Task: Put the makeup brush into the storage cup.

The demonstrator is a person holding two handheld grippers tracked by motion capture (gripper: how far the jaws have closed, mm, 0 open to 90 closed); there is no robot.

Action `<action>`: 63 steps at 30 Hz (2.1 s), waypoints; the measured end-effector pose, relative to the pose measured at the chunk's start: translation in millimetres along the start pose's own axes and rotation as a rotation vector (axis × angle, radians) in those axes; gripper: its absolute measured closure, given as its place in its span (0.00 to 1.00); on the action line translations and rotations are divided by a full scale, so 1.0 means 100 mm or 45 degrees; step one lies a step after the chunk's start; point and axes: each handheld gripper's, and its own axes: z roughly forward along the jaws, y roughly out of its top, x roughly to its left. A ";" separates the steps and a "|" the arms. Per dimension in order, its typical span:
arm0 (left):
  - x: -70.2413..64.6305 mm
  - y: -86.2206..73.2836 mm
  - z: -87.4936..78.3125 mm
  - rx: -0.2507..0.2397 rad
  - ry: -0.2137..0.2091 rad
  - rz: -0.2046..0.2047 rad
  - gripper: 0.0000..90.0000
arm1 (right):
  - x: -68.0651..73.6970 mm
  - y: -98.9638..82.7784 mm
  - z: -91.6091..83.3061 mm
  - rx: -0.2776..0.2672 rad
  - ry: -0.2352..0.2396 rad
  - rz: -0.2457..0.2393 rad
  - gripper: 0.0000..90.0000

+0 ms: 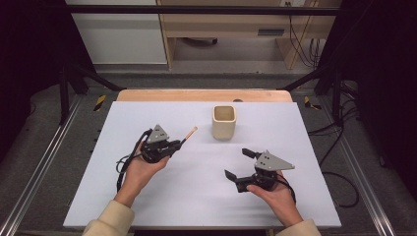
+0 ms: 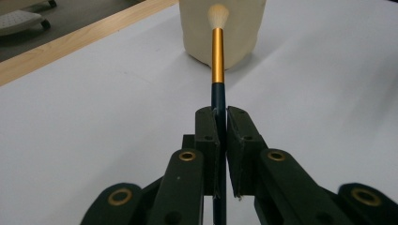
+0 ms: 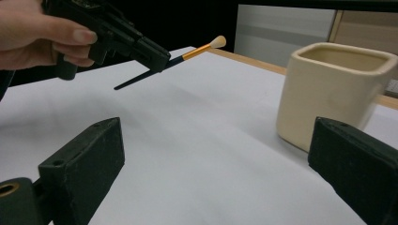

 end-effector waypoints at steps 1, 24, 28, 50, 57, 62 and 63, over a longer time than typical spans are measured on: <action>-0.01 -0.02 -0.02 -0.013 0.010 0.011 0.92 | 0.02 0.01 0.03 -0.007 0.006 -0.002 0.05; -0.39 -0.13 -0.07 -0.151 -0.044 0.023 0.92 | 0.10 0.09 0.16 -0.007 0.028 0.051 0.09; -0.40 -0.11 -0.09 -0.177 -0.050 0.020 0.92 | 0.12 0.08 0.18 -0.010 0.031 0.067 0.08; -0.46 0.09 -0.26 -0.320 -0.106 0.012 0.92 | 0.10 0.40 0.25 -0.109 0.072 0.133 0.19; -0.53 0.12 -0.26 -0.333 -0.122 0.015 0.92 | 0.05 0.49 0.38 -0.102 0.169 0.175 0.34; -0.56 0.13 -0.26 -0.342 -0.133 0.024 0.92 | 0.08 0.48 0.45 -0.080 0.207 0.188 0.36; -0.57 0.13 -0.26 -0.341 -0.135 0.026 0.92 | 0.09 0.48 0.46 -0.073 0.214 0.192 0.36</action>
